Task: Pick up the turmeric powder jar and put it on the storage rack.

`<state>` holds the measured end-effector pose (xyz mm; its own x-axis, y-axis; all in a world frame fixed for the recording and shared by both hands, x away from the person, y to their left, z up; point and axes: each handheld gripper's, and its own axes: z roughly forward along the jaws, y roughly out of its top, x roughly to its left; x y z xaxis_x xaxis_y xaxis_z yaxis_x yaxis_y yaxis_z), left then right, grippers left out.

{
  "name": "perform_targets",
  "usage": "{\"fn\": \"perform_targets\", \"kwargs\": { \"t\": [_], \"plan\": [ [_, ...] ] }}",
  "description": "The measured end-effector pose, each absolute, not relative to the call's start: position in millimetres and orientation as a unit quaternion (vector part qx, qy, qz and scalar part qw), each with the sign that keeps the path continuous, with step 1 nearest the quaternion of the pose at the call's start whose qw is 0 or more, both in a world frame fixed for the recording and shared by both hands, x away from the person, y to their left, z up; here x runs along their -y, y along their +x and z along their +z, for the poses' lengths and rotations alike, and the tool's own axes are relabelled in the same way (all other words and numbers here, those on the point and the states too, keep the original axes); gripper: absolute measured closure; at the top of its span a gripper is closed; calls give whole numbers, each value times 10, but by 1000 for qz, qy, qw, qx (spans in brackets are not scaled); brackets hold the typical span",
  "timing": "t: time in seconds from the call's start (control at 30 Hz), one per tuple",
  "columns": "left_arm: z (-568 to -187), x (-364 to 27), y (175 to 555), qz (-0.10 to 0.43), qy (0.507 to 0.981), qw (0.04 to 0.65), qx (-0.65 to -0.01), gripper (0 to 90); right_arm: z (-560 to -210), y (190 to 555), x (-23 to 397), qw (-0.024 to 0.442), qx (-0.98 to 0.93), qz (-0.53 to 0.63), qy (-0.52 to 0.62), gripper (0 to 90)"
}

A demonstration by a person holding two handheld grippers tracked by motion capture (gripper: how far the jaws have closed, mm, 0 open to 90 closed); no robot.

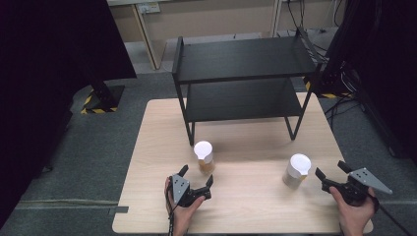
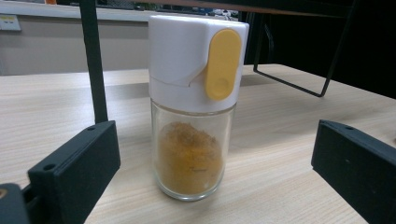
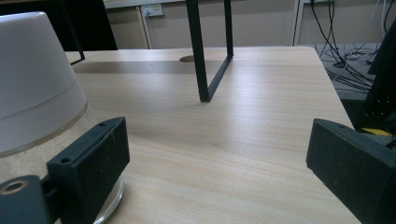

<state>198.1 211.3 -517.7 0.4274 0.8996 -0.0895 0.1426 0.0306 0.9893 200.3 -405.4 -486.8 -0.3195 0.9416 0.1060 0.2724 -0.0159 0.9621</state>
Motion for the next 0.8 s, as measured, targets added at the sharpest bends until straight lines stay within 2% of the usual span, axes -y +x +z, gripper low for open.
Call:
{"fn": "perform_targets", "kwargs": {
  "t": [0.17, 0.8],
  "plan": [
    [-5163, -2089, 1977, 340, 616, 578, -414, 9, -4869, 2002, 4056, 321, -623, 521, 488, 62],
    [-5056, -2047, 2224, 333, 613, 586, -413, 17, -4875, 2008, 4049, 321, -620, 523, 489, 60]
  ]
}}
